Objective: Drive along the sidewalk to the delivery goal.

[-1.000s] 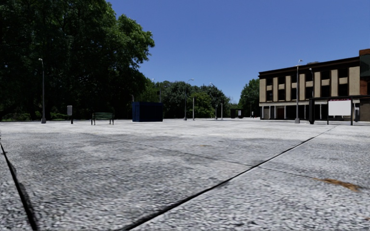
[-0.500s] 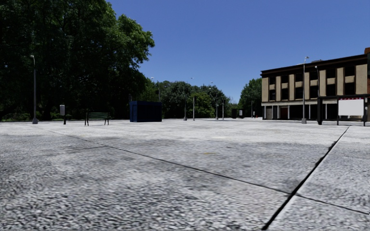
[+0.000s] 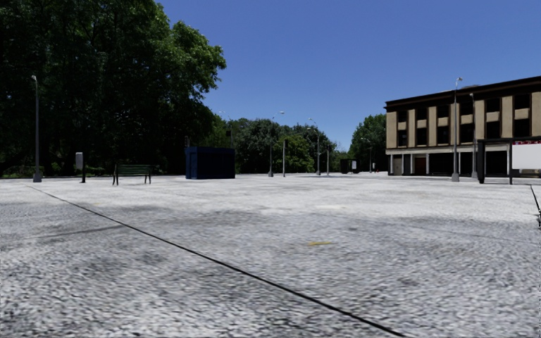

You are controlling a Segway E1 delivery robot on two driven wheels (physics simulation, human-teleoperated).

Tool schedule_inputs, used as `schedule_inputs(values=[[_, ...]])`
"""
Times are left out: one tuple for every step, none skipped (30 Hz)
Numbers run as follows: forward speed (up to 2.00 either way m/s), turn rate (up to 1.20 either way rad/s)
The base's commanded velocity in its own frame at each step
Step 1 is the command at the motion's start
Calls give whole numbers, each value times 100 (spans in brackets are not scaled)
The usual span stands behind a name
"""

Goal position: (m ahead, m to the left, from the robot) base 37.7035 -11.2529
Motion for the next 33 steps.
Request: schedule_inputs(values=[[200,0],[200,0],[200,0],[200,0],[200,0],[200,0],[200,0],[200,0],[200,0],[200,0],[200,0],[200,0],[200,0],[200,0],[200,0],[200,0],[200,0],[200,0],[200,0],[200,0],[200,0],[200,0],[200,0],[200,0],[200,0],[200,0],[200,0],[200,0],[200,0],[200,0],[200,0],[200,0],[200,0]])
